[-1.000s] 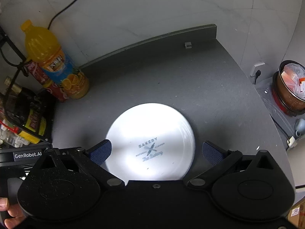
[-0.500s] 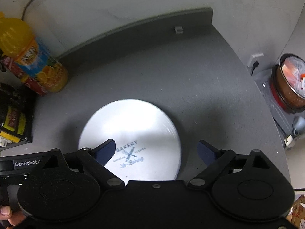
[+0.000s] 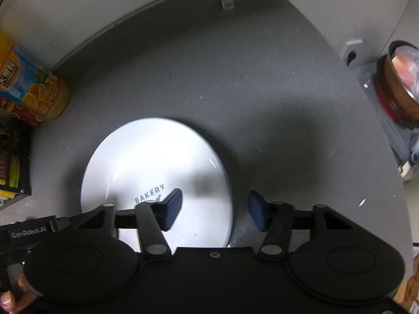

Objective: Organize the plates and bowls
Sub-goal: 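Close both grippers on the rim of the 'BAKERY' plate, then carry the 'BAKERY' plate and lower it onto the plate stack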

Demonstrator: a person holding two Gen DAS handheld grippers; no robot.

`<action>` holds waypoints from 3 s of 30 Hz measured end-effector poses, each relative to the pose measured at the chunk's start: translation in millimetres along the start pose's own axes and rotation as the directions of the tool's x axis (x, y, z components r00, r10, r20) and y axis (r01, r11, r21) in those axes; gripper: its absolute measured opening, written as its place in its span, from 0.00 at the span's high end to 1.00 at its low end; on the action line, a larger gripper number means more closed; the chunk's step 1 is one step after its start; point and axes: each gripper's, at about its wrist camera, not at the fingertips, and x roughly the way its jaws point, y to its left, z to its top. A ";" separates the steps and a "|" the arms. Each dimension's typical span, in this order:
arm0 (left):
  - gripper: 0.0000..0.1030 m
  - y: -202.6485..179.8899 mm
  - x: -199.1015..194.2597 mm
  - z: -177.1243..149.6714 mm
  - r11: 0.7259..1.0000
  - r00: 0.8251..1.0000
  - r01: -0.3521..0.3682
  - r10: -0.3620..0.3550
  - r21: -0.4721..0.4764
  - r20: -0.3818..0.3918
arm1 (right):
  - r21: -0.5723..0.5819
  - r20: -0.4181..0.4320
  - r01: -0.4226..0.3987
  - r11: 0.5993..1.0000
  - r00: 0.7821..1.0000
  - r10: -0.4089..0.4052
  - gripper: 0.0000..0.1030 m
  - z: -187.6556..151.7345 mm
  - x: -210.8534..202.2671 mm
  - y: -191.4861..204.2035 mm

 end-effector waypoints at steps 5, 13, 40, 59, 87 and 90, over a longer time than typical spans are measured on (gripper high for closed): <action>0.85 3.4 10.8 1.0 1.000 1.000 0.002 -0.002 -0.021 -0.021 | 0.014 -0.041 -0.006 1.000 0.999 0.006 0.60 1.8 12.0 -4.4; 0.90 7.8 12.7 1.4 0.999 1.000 0.008 -0.009 -0.046 -0.025 | 0.021 -0.085 -0.040 0.999 0.995 0.042 0.68 7.0 20.1 -5.2; 0.90 36.1 -72.0 18.4 0.996 0.986 0.023 -0.009 -0.081 0.166 | -0.113 0.055 -0.204 0.972 0.976 0.211 0.89 16.5 -33.3 37.8; 0.90 99.0 -155.4 -32.9 0.991 0.965 0.019 0.016 -0.132 0.262 | -0.192 0.077 -0.269 0.944 0.955 0.288 0.89 -47.8 -64.4 104.3; 0.90 218.9 -207.6 -95.0 0.960 0.955 0.010 0.074 -0.280 0.288 | -0.334 -0.023 -0.255 0.907 0.965 0.262 0.89 -125.2 -59.1 204.7; 0.90 228.9 -205.6 -98.8 0.956 0.958 0.010 0.075 -0.292 0.278 | -0.342 -0.030 -0.246 0.907 0.967 0.252 0.89 -130.9 -54.9 211.2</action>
